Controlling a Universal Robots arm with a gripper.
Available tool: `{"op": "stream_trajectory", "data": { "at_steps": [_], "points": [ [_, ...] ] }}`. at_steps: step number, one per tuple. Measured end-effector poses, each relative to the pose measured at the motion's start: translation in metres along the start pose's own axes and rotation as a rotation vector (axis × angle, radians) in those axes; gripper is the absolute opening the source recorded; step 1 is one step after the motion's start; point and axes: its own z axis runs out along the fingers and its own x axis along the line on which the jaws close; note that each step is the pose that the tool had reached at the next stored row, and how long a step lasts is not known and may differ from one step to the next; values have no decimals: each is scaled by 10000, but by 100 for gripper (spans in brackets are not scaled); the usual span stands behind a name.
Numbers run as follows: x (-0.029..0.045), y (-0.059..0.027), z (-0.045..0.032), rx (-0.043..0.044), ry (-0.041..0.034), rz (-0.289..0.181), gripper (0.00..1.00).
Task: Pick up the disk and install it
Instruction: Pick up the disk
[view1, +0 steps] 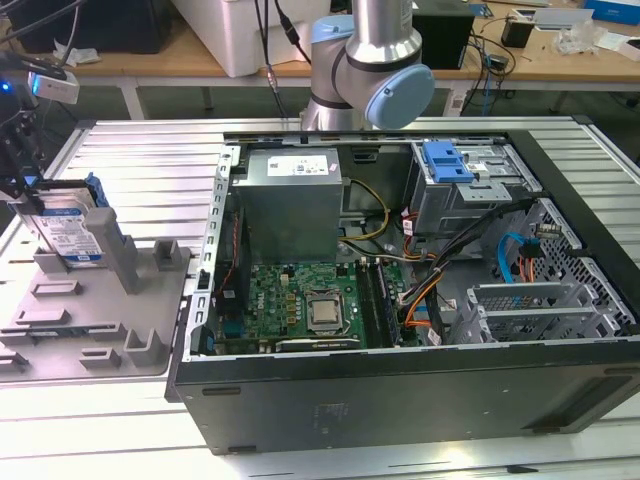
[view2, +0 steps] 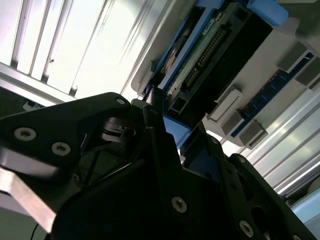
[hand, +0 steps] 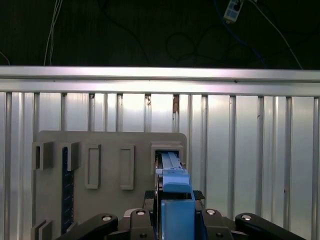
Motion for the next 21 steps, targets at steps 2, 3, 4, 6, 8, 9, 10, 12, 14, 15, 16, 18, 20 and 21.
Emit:
{"op": "stream_trajectory", "data": {
  "at_steps": [2, 3, 4, 6, 8, 9, 10, 12, 14, 15, 16, 18, 20, 21],
  "points": [
    [0, 0, 0, 0, 0, 0, 37],
    [0, 0, -1, -1, 1, 0, 37],
    [0, 1, -4, 1, -1, 0, 37],
    [0, 1, -16, -1, 0, 0, 37],
    [0, 1, -27, 0, 3, 0, 37],
    [1, 1, -33, 0, 2, 0, 37],
    [1, 1, -40, 0, 4, 0, 37],
    [1, 2, -57, 0, 8, 1, 37],
    [2, 2, -75, -1, 14, 0, 37],
    [2, 2, -85, -1, 17, 1, 37],
    [2, 2, -102, -1, 23, 0, 37],
    [3, 2, -123, -1, 31, 1, 37],
    [3, 3, -146, -1, 39, 1, 37],
    [3, 3, -156, -1, 43, 1, 37]
  ]
}}
